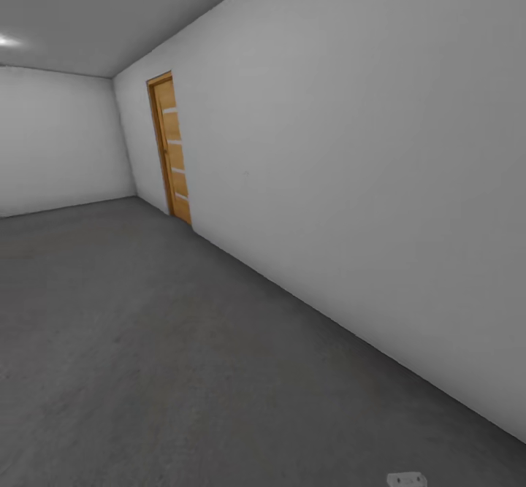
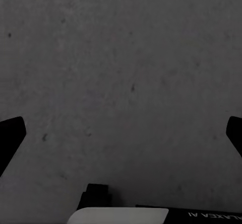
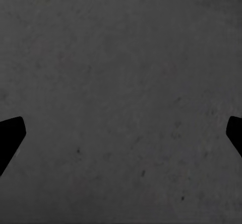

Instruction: Move the two storage containers from the living room to the garage. In the garage, place one container on the floor and stack the other container on top of it (either order is fine).

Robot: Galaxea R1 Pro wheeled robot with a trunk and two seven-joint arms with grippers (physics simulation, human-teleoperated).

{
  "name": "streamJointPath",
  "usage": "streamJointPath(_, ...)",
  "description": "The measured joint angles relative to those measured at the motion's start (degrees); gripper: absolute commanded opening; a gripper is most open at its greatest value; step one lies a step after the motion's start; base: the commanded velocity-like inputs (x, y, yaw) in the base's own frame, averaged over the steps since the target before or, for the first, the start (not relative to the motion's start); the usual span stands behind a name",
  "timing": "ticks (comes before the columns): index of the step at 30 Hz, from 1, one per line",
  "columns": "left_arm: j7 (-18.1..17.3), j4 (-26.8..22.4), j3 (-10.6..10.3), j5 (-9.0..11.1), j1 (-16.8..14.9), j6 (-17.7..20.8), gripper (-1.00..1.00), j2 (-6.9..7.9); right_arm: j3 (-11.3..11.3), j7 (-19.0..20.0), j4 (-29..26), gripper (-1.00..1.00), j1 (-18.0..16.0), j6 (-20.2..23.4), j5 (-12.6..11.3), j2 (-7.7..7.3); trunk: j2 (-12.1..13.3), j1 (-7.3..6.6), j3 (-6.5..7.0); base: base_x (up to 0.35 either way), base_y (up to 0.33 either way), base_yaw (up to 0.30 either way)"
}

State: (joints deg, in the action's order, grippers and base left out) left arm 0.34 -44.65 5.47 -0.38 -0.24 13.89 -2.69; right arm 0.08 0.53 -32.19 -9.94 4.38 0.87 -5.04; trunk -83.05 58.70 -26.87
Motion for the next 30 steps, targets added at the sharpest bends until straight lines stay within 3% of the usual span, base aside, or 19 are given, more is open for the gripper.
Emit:
streamJointPath(12,0.0,0.0,0.1,0.1,0.0,0.0,1.00,0.16,0.0,-0.4,0.0,1.00,0.0,0.0,0.0,0.01,0.0,0.00,0.00,0.293,0.133,0.298)
streamJointPath(30,0.0,0.0,0.9,0.1,0.0,0.0,1.00,0.28,0.0,-0.6,0.0,1.00,0.0,-0.1,0.0,0.04,0.0,0.00,0.00,0.316,0.007,0.298)
